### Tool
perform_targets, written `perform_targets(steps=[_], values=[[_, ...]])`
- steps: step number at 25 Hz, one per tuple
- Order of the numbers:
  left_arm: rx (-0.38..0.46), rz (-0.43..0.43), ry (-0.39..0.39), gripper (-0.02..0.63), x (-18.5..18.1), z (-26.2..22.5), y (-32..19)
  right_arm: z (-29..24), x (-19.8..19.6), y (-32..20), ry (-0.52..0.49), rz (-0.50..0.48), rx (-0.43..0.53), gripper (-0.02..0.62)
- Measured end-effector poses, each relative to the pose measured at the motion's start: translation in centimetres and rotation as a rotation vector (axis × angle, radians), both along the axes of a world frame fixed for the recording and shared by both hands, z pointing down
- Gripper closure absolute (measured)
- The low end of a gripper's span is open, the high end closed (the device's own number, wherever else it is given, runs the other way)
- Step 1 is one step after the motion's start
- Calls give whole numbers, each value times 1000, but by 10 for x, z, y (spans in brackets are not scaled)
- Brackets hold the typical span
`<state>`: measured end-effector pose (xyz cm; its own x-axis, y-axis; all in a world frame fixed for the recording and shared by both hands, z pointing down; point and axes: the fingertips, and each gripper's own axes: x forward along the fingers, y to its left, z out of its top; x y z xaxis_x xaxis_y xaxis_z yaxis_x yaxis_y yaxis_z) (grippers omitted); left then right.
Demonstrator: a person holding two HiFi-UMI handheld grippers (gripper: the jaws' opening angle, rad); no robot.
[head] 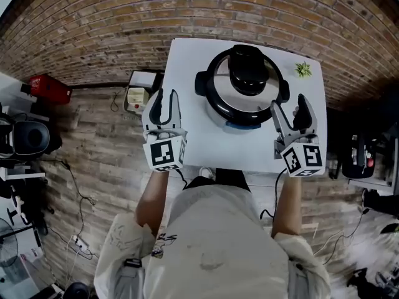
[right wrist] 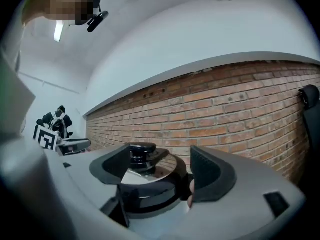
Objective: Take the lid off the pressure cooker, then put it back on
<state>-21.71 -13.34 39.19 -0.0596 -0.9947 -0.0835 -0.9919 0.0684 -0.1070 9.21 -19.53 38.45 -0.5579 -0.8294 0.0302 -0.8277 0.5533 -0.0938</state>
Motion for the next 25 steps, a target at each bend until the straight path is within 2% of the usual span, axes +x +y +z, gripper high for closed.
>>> perform_targets(steps=[4,13,16,18,20,22,25], values=[[-16,14,2,482,8,10,4,12,7,7,22,31,-14,207],[-23,29,-16,493,16,10,8,20,6,12,51,36,-30,223],[-26,41,-10,500,18,10,8,22,5,13,66,43,-37,283],[-25,46,-12,516,18,9,9,22,7,13,71,59,-34,358],[-23,48,-20,561,19,8,10,20,11,13,61,94,-21,454],[-26,52,-23,584,20,8,10,17,18,12,48,147,-6,578],[-43,67,-11,591,21,11,10,18,20,11,46,165,-3,578]])
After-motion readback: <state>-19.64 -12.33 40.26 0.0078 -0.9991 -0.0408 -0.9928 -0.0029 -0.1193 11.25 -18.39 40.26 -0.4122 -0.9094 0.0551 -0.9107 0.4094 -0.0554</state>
